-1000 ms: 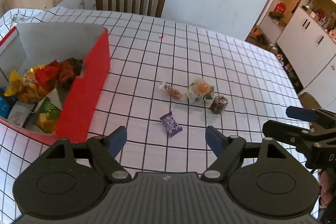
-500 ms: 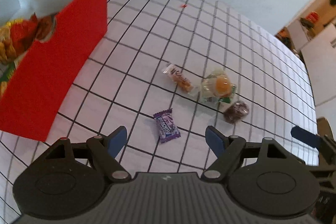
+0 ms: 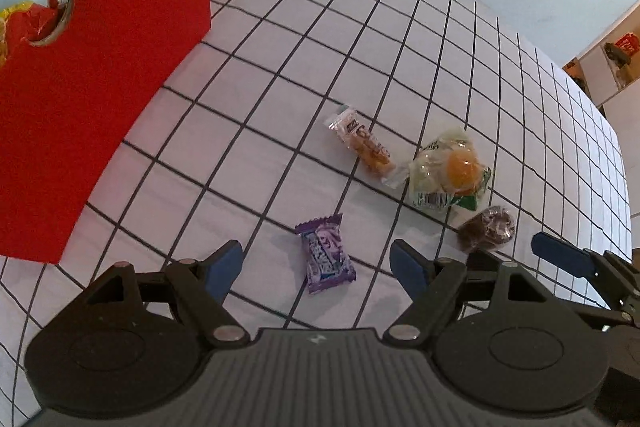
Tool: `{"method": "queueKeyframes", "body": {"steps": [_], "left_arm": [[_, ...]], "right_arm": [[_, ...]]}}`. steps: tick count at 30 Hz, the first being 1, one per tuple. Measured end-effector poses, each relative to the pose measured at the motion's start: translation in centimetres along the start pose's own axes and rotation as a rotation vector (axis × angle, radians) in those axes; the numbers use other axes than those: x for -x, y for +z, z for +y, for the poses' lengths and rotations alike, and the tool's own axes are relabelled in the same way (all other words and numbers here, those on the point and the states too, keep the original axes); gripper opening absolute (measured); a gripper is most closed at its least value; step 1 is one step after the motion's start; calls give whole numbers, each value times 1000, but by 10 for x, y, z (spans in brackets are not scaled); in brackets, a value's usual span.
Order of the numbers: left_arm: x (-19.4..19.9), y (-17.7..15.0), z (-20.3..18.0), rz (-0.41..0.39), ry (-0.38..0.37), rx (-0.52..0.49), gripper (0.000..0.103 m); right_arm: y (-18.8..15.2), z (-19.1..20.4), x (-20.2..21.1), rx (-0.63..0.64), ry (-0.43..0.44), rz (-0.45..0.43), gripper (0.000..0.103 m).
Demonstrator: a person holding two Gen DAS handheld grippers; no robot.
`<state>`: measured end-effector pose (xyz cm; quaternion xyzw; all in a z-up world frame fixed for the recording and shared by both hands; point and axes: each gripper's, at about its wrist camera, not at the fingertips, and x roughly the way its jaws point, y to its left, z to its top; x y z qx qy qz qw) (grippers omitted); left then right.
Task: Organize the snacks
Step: 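Grasp the purple candy with the left gripper while the right grasps the brown round snack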
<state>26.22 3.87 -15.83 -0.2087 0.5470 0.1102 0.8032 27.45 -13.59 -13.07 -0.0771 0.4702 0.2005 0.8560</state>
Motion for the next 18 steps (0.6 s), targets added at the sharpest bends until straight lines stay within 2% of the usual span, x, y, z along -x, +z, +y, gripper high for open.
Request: {"method": "queueKeyframes", "body": {"steps": [3, 5, 10, 11, 13, 14, 18], "left_arm": [[-1, 0, -5, -14, 18, -11, 72], [0, 0, -6, -26, 30, -8, 67], [4, -7, -14, -51, 66, -41, 42], [4, -8, -14, -53, 62, -49, 32], [3, -9, -17, -58, 67, -67, 28], [4, -9, -18, -59, 68, -76, 22], [8, -11, -13, -52, 34, -82, 19]], "right_arm": [[2, 1, -8, 8, 0, 7, 71], [3, 2, -12, 16, -2, 11, 64], [6, 4, -18, 17, -10, 12, 49], [7, 5, -19, 21, -11, 13, 46], [8, 7, -21, 31, -12, 14, 40], [7, 8, -21, 36, -15, 15, 35], [5, 9, -20, 36, -19, 11, 32]]}}
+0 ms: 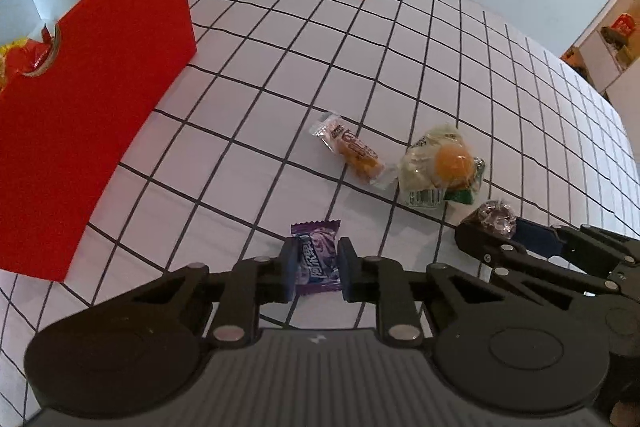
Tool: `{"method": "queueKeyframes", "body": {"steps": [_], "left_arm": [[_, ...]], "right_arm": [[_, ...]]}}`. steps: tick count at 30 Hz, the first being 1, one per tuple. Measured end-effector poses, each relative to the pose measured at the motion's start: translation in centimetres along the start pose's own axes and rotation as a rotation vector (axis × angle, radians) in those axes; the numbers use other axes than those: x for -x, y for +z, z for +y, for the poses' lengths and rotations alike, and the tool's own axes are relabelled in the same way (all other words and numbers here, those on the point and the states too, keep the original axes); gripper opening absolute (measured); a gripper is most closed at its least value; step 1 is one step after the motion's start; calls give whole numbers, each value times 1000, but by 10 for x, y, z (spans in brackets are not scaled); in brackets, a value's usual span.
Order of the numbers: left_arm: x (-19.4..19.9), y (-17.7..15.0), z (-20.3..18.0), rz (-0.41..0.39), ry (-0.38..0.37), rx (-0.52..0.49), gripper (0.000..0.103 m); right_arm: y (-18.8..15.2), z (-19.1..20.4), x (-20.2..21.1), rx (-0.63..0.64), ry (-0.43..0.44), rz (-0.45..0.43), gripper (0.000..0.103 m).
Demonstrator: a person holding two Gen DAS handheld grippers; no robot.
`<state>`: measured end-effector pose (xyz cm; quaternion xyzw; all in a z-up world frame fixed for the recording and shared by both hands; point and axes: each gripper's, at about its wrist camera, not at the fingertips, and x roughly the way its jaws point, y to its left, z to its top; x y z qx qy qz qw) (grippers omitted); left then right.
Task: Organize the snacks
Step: 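Grasp the purple candy with the left gripper while the right grasps the brown round snack, then carry the purple candy and brown snack over the red box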
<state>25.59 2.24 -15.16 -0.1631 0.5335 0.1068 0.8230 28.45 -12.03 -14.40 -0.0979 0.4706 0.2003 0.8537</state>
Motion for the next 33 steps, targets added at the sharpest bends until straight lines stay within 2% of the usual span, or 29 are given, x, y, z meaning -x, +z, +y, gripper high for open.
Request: {"method": "queueKeyframes", "body": {"steps": [10, 23, 33], "left_arm": [[21, -6, 13, -1, -56, -15, 18], [98, -15, 48, -73, -111, -57, 18], [154, -19, 91, -148, -137, -75, 18]], "right_arm": [[-13, 3, 31, -62, 24, -20, 32], [-15, 43, 101, -61, 70, -108, 32], [-4, 88, 142, -27, 101, -160, 32]]}}
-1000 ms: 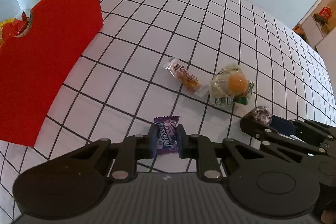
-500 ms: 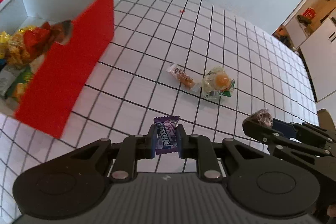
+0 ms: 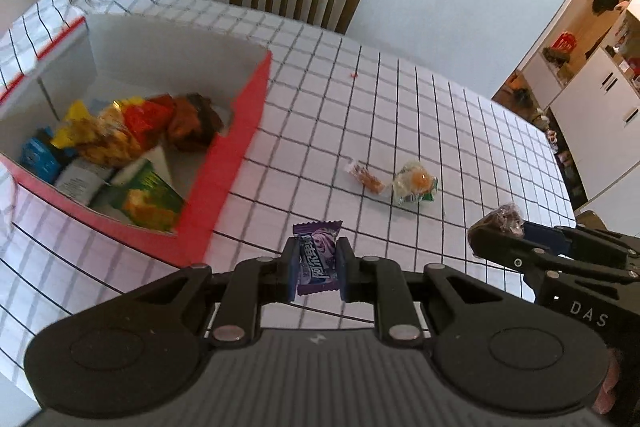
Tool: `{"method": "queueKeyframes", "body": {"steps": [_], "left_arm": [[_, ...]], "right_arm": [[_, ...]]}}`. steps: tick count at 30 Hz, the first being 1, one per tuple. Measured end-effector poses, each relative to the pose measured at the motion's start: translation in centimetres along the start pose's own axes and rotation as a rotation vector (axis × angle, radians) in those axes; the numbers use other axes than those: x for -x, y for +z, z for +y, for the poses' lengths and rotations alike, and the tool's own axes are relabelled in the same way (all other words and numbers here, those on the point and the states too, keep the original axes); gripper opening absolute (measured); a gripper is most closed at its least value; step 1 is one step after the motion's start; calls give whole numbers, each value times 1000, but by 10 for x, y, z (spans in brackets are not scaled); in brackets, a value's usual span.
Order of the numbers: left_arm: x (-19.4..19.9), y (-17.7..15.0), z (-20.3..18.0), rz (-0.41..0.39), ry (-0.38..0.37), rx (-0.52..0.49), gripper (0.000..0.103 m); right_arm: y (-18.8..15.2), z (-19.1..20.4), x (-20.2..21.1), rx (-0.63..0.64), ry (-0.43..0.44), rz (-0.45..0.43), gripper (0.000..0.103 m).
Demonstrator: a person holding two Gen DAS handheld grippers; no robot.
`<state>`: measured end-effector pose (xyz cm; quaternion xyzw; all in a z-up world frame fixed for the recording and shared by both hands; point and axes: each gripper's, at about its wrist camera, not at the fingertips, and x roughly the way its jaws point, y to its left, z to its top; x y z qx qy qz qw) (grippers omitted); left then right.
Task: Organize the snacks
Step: 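Carry the purple candy and brown snack over the red box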
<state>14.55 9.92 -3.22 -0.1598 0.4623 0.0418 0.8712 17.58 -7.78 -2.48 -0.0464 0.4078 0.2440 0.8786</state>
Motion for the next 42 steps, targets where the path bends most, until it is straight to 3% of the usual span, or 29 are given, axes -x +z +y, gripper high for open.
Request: {"method": "queueKeyframes", "body": {"steps": [9, 19, 31, 42], "left_arm": [[43, 14, 38, -76, 8, -34, 18], [60, 41, 97, -121, 44, -38, 18], [39, 86, 179, -111, 111, -17, 19], [-3, 116, 225, -48, 175, -12, 19]], "right_arm": [[22, 53, 5, 35, 38, -50, 32], [52, 114, -23, 75, 61, -66, 32], [73, 164, -81, 105, 38, -19, 32], [81, 190, -138, 123, -31, 48, 32]]}}
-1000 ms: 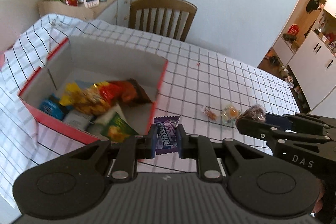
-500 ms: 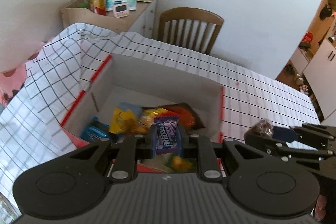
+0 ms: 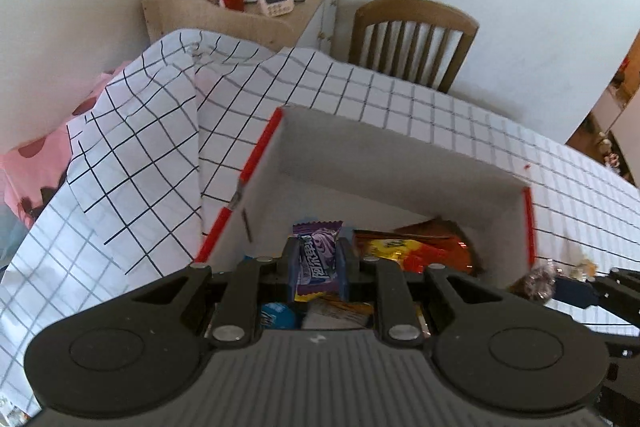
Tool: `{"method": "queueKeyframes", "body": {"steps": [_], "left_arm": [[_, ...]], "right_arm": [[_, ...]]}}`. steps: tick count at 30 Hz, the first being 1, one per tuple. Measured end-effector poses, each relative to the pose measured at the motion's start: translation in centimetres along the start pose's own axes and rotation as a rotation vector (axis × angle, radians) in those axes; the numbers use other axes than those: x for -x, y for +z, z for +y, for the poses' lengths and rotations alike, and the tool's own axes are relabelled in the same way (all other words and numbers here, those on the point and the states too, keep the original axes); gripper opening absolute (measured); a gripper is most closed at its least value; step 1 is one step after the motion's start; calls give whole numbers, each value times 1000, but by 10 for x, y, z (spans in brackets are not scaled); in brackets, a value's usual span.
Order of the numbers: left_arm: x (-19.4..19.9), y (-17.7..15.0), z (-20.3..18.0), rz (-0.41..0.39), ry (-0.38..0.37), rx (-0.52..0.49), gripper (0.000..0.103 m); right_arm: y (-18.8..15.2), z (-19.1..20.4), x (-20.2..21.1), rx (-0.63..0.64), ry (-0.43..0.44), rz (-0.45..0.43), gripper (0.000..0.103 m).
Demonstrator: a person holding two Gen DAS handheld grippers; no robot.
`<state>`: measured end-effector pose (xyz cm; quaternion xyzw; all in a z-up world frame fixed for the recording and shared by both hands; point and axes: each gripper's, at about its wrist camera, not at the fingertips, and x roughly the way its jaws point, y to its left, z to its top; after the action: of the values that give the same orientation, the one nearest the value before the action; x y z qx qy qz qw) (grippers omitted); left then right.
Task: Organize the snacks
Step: 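Carry the purple candy and brown snack over the red box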
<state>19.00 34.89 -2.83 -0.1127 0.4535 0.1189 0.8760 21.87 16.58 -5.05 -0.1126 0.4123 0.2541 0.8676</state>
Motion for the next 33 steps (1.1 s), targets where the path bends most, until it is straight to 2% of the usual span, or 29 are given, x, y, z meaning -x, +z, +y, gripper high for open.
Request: {"method": "queueKeyframes", "body": {"steps": [13, 33], "left_arm": [[-56, 12, 4, 98, 44, -66, 19], [-90, 10, 8, 205, 50, -53, 19]], "right_arm": [[2, 14, -45, 9, -51, 82, 32], [-3, 17, -68, 10, -55, 140, 35]]}}
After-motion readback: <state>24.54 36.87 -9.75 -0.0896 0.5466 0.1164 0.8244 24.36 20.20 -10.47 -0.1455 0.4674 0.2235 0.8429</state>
